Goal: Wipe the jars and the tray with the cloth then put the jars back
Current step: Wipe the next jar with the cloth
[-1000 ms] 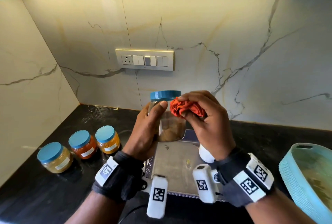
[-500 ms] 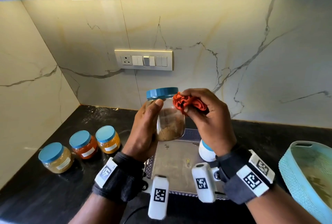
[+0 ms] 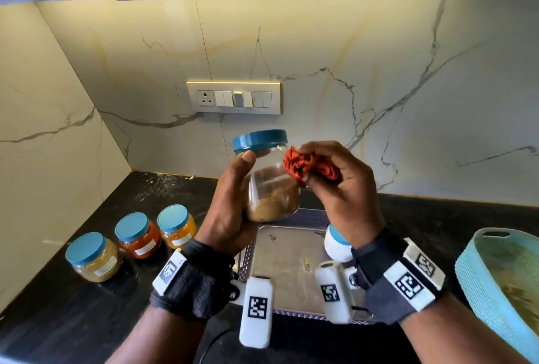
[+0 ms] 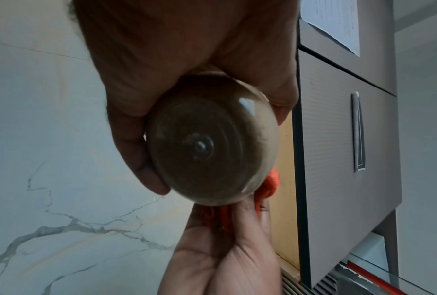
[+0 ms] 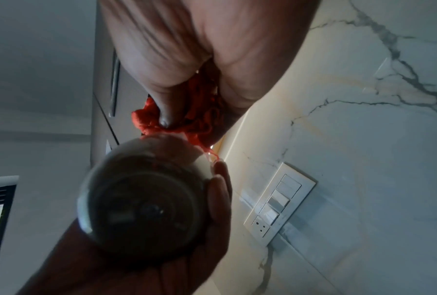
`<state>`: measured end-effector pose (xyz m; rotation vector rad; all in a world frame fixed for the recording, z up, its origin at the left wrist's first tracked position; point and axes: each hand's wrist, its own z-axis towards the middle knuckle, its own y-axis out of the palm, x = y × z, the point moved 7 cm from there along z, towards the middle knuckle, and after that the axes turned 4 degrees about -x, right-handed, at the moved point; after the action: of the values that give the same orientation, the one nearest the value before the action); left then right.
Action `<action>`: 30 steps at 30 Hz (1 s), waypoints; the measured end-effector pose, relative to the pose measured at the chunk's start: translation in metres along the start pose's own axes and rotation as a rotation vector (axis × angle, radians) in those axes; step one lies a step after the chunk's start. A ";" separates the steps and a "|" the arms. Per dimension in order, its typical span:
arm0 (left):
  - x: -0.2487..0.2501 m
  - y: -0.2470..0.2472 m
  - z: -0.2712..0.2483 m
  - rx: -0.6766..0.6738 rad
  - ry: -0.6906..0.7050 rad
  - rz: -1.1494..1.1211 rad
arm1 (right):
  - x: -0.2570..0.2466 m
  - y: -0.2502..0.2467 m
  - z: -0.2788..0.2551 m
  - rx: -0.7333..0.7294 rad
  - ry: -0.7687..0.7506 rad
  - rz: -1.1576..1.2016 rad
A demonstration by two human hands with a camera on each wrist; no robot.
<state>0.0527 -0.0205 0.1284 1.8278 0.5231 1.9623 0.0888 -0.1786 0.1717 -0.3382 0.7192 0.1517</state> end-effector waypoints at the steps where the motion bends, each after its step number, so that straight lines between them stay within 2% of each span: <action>1: 0.000 -0.003 0.001 0.001 -0.001 -0.024 | -0.005 0.002 -0.006 -0.018 -0.030 -0.035; 7: -0.007 -0.010 0.009 0.010 0.021 -0.109 | -0.022 0.004 -0.021 -0.115 -0.187 -0.235; 10: -0.008 -0.018 0.017 0.069 -0.017 0.043 | -0.013 0.004 -0.021 -0.169 -0.195 -0.358; 13: -0.011 -0.024 0.022 0.068 -0.054 0.210 | -0.004 0.014 -0.027 -0.222 -0.193 -0.427; 16: -0.018 -0.022 0.019 0.073 -0.021 0.297 | -0.006 0.021 -0.029 -0.247 -0.241 -0.448; 18: -0.023 -0.022 0.018 0.112 -0.005 0.259 | -0.003 0.017 -0.021 -0.192 -0.193 -0.419; 21: -0.030 -0.018 0.018 0.097 -0.020 0.218 | 0.012 0.000 -0.006 -0.034 -0.039 -0.225; 23: -0.027 -0.018 0.020 0.108 -0.010 0.212 | 0.013 -0.002 -0.004 -0.006 0.004 -0.160; 25: -0.022 -0.019 0.021 0.120 0.001 0.178 | 0.004 0.004 -0.014 -0.048 -0.031 -0.238; 30: -0.018 -0.024 0.020 0.159 0.016 0.163 | -0.018 0.022 -0.044 -0.222 -0.238 -0.430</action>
<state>0.0747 -0.0094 0.1016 2.0104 0.5661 2.0959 0.0430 -0.1738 0.1477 -0.6667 0.3814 -0.1357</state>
